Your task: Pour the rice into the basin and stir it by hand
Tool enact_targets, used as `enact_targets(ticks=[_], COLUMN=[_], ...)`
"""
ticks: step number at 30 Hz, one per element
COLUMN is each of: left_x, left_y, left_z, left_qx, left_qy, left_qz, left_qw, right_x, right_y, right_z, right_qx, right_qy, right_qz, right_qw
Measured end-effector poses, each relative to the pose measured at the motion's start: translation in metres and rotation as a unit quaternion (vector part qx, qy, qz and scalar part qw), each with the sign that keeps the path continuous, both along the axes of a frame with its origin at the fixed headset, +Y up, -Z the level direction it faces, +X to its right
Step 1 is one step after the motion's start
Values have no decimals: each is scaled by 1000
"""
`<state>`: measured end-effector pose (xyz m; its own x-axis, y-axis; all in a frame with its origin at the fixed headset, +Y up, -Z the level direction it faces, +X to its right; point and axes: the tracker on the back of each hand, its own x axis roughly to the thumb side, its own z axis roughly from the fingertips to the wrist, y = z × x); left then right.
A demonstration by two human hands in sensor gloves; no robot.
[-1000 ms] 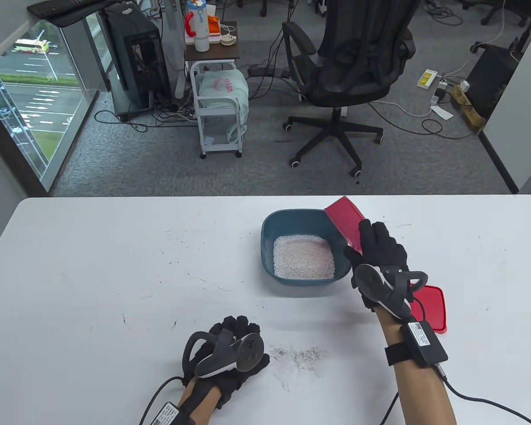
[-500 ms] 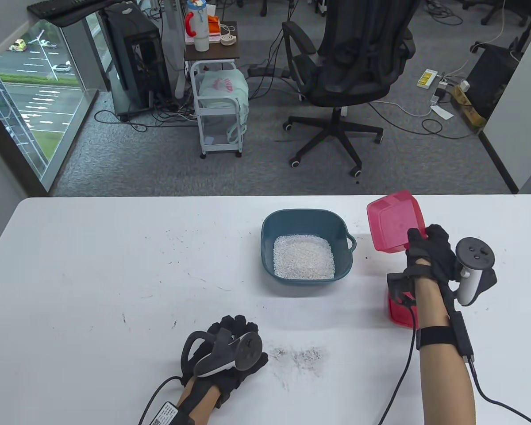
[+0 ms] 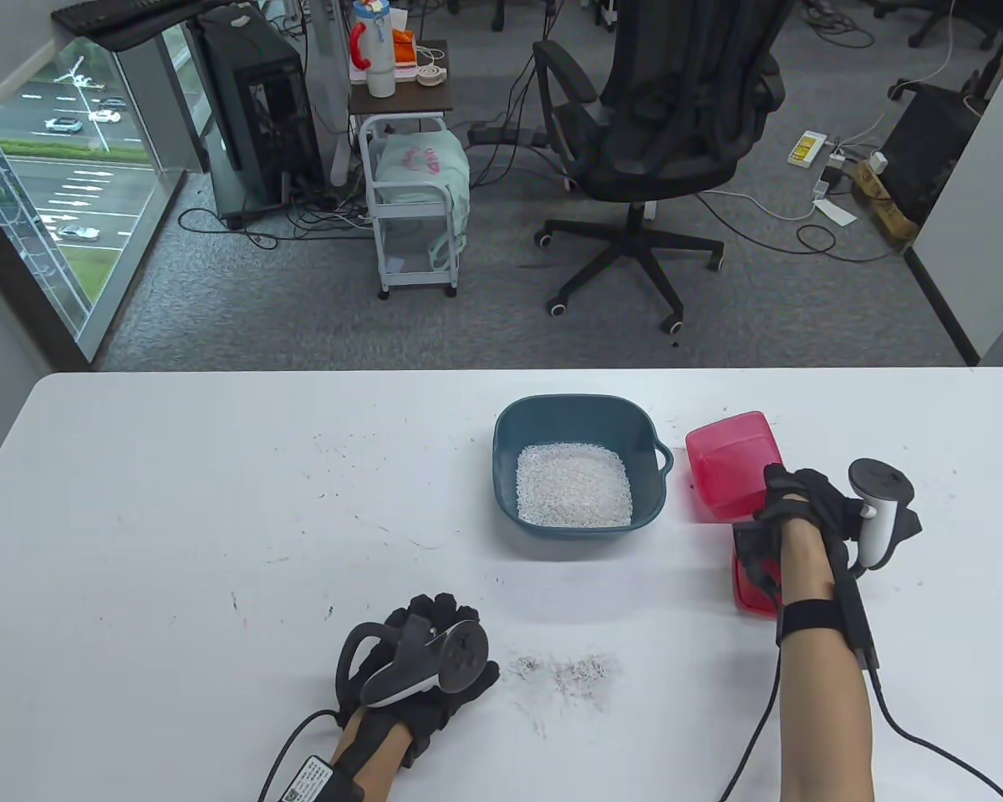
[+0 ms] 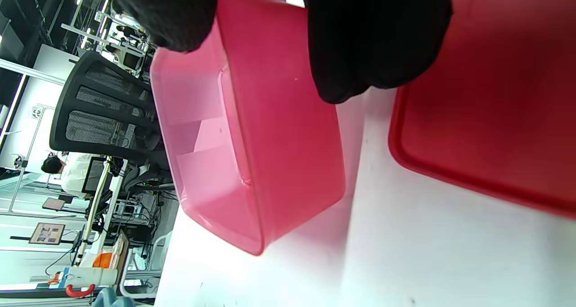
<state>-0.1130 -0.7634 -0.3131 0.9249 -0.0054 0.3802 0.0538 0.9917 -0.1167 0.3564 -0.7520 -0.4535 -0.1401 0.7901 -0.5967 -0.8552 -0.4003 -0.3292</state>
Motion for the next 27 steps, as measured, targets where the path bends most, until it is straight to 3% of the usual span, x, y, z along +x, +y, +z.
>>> enact_targets(ticks=[4,6,10,14,17,22,27], left_x=[-3,-7,-19,-35,-43,-60,-48], left_y=[3,7,21,46,64,87,79], left_z=[0,-1,-2,-14,-37,-88,-148], left_qx=[11,24,53,68,48,33,-19], left_qy=[14,28,61,117,141,202,248], left_qz=[0,4,45,169,243,350,380], left_qw=[1000,999,996,976,958,914,891], right_x=[0,0,-13,-33,-46,-56,-61], right_y=[19,36,72,93,89,53,33], right_z=[11,22,56,106,139,161,163], right_qx=[-4,23,129,258,325,342,330], right_qy=[6,8,84,166,200,245,261], right_qz=[63,112,155,193,209,246,234], right_qw=[998,993,976,932,900,873,876])
